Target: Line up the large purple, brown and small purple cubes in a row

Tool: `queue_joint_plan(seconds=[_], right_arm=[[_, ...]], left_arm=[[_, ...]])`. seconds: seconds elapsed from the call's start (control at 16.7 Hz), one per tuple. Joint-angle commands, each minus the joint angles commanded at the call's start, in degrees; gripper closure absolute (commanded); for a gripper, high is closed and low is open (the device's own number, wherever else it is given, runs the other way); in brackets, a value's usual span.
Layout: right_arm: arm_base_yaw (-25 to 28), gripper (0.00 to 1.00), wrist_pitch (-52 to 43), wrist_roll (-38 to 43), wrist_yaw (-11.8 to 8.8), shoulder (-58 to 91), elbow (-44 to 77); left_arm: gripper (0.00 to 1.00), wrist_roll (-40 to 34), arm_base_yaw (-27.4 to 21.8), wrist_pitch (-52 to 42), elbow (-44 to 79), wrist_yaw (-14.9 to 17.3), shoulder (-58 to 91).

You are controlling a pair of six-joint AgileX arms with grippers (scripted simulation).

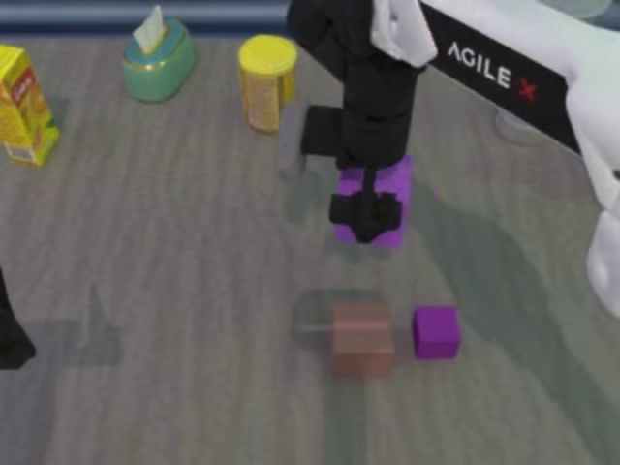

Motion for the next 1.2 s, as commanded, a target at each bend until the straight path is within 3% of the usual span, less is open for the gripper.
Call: queue_joint_plan(seconds=[0.3, 0.48, 0.9, 1.2], right_arm=[[13.41, 1.00, -8.76, 7.32, 0.20, 8.71, 18.12], [18.27, 1.00, -11.83, 10.22, 0.28, 11.64, 24.33], [19.09, 1.00, -12.22, 10.90, 0.24, 11.99, 25.27], [18.99, 1.00, -4.78, 10.99, 0.17, 9.49, 15.92]], left_arm=[[0.00, 0.00, 0.00, 0.00, 0.00, 0.00, 0.00], [0.00, 0.00, 0.00, 0.00, 0.00, 0.00, 0.00], [0.00, 0.00, 0.00, 0.00, 0.00, 0.00, 0.00], [0.00, 0.00, 0.00, 0.00, 0.00, 0.00, 0.00]])
